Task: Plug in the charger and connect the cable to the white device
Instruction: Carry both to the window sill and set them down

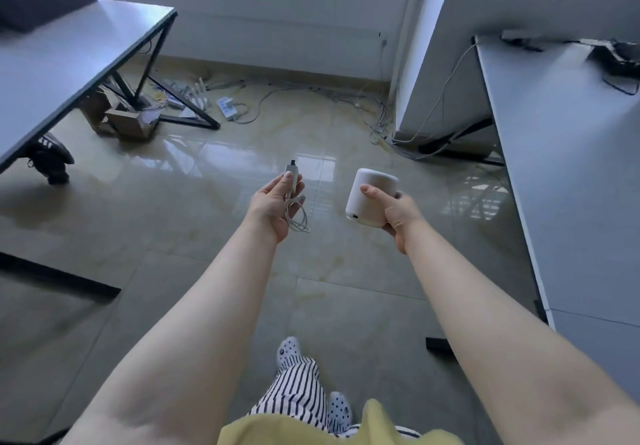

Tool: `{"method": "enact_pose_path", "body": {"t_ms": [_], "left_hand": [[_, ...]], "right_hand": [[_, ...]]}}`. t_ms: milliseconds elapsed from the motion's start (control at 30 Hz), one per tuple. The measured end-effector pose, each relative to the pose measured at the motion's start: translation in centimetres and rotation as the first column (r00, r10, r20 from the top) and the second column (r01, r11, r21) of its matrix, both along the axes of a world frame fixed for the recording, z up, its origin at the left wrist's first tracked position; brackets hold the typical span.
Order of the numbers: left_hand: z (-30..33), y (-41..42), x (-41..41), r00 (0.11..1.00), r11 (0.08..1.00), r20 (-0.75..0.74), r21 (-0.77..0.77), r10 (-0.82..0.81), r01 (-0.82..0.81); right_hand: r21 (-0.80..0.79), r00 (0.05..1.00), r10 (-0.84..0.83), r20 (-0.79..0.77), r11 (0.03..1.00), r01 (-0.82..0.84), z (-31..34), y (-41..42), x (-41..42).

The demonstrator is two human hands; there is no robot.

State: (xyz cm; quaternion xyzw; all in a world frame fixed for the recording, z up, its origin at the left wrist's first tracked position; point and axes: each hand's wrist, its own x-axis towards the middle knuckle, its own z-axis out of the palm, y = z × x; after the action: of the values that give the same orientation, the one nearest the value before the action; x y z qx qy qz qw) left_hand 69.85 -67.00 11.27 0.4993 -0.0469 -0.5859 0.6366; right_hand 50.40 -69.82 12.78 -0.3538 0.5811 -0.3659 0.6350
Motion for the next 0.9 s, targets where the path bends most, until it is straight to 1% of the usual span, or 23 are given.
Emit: {"method": "enact_pose_path", "body": {"t_ms": [167, 400, 567, 900], "left_hand": [[-0.6, -7.1, 3.4, 1.000, 1.000, 0.006, 0.001, -0.001, 0.000], [-2.1, -19.9, 9.6, 0.998, 0.998, 0.014, 0.023, -0.065, 0.065], [-1.1, -28.4, 13.8, 0.990, 0.990, 0.031, 0.029, -0.137, 0.136], [-0.5, -41.3, 19.1, 0.987, 0.987, 0.023, 0.005, -0.158, 0.158]], "right_hand": [[-0.005, 1.000, 0.003, -0.009, 1.000, -0.003, -0.3, -7.0, 3.5], [-0.001, 0.999, -0.036, -0.020, 0.999, 0.036, -1.0, -18.9, 9.6], [0.001, 0.996, -0.087, 0.003, 0.996, 0.087, -0.3, -26.8, 13.6], [0.014, 0.996, -0.093, -0.009, 0.996, 0.093, -0.5, -39.8, 19.0]]}}
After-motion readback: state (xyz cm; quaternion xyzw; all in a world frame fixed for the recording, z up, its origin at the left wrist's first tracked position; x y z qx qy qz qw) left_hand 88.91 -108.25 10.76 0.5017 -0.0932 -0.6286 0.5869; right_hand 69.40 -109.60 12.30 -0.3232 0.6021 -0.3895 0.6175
